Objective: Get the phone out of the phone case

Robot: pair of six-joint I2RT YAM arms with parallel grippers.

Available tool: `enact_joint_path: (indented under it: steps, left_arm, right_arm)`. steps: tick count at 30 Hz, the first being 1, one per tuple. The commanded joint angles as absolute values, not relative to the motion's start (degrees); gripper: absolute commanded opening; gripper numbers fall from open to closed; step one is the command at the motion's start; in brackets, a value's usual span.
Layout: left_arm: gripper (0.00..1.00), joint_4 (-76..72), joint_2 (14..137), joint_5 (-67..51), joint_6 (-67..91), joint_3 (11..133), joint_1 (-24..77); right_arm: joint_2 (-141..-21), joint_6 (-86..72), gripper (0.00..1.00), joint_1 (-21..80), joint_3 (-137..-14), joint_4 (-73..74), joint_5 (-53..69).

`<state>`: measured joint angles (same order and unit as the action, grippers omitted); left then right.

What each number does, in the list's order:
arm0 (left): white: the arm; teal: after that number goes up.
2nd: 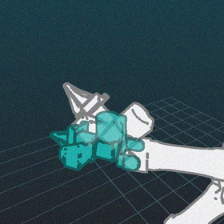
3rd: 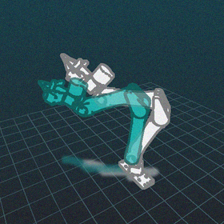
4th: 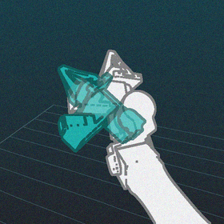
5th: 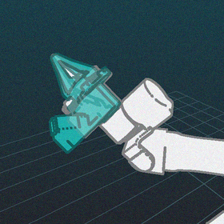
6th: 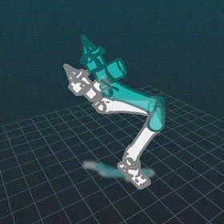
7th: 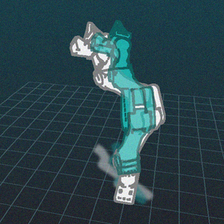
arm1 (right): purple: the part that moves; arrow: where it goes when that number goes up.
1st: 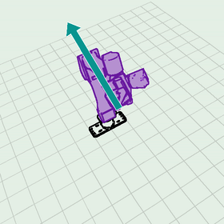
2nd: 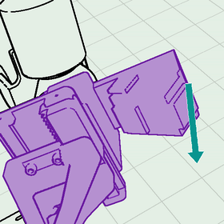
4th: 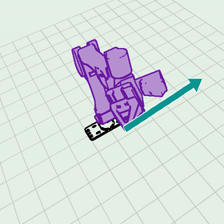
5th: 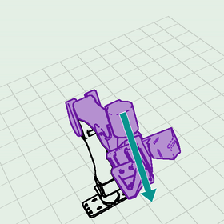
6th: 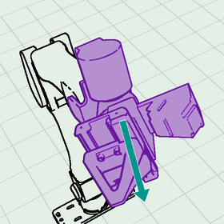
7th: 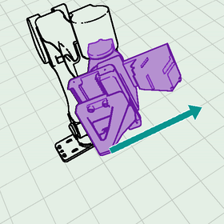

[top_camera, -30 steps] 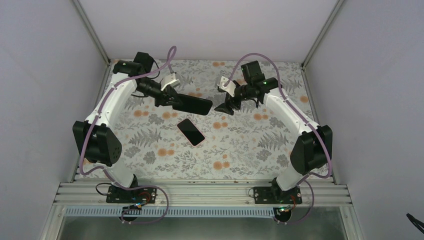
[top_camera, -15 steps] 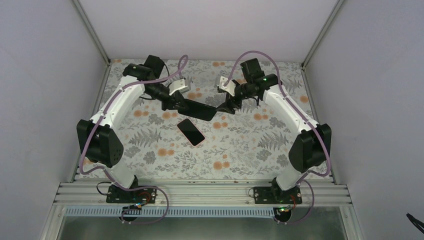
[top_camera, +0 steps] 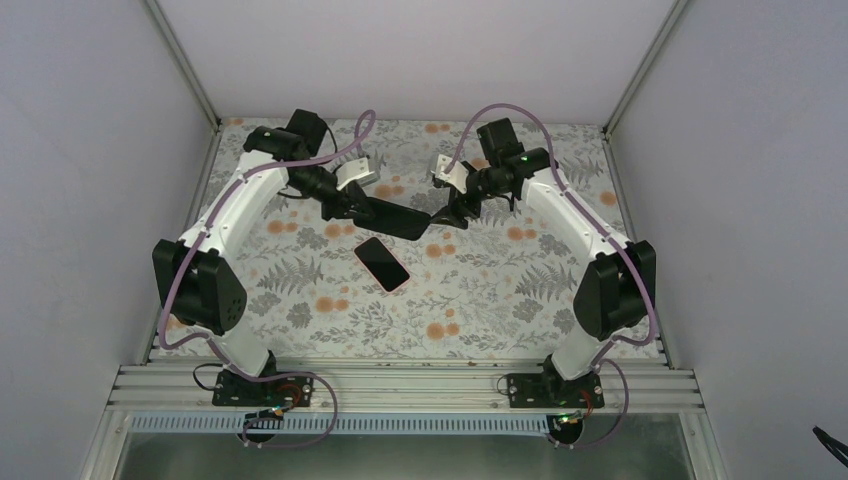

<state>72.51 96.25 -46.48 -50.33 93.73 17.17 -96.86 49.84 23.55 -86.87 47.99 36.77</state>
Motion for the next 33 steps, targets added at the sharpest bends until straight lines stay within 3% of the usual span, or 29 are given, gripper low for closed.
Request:
enact_joint_path:
  steps: [1, 22, 33]
  left_arm:
    - [0.02, 75.1, 94.6, -51.0, -53.3, 96.0, 17.9]
    - [0.02, 76.8, 91.3, -49.7, -56.0, 92.8, 19.0]
    - [0.02, 70.8, 91.5, -46.0, -52.6, 90.9, 18.9]
  right_arm:
    - [-97.6, 49.6, 0.91, 23.3, -87.0, 45.2, 35.5]
    - [-104.4, 53.8, 0.91, 21.8, -95.3, 50.0, 34.0]
    - [-90.7, 59.6, 0.91, 22.0, -84.0, 56.7, 40.1]
